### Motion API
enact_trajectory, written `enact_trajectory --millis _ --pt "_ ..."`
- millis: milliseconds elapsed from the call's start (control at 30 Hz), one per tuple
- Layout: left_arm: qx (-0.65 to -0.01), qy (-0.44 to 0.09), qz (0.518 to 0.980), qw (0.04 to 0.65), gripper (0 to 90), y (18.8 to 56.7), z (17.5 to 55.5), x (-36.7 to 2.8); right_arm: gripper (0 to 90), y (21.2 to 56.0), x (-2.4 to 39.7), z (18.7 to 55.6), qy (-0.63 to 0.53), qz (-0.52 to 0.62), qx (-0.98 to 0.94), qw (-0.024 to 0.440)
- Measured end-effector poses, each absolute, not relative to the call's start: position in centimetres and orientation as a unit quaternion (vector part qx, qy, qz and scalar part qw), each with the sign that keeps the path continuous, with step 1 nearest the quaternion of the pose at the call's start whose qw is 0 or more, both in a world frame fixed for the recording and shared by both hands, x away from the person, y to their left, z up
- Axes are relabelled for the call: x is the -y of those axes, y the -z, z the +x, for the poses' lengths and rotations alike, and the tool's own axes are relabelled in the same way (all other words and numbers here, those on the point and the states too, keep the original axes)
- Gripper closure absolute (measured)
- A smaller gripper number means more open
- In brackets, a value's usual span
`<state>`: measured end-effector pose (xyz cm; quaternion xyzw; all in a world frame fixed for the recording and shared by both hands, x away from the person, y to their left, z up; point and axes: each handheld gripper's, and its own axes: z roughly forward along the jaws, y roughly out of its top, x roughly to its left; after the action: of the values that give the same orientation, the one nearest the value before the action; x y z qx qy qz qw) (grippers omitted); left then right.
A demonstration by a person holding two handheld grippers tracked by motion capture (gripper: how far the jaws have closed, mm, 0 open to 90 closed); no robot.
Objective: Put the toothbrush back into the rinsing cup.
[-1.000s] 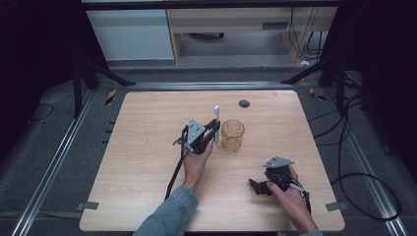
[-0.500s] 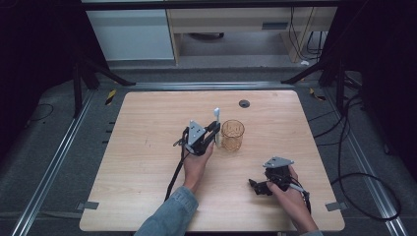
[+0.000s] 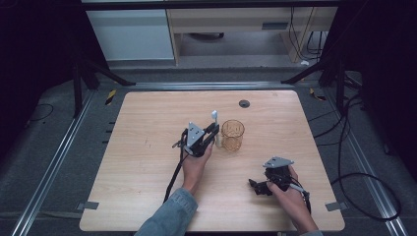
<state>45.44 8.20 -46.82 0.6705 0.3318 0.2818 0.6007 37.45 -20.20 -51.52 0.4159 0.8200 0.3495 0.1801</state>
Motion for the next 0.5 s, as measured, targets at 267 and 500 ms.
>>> enact_trajectory --millis 267,500 --pt "-0.333 -0.282 0.673 0.597 78.4 47.23 45.29 -8.18 0.4 51.53 20.2 37.46 -0.349 0.414 -0.821 0.181" --pt "-0.332 -0.281 0.675 0.596 78.3 47.2 45.3 -8.21 0.4 51.52 20.21 37.45 -0.349 0.414 -0.821 0.181"
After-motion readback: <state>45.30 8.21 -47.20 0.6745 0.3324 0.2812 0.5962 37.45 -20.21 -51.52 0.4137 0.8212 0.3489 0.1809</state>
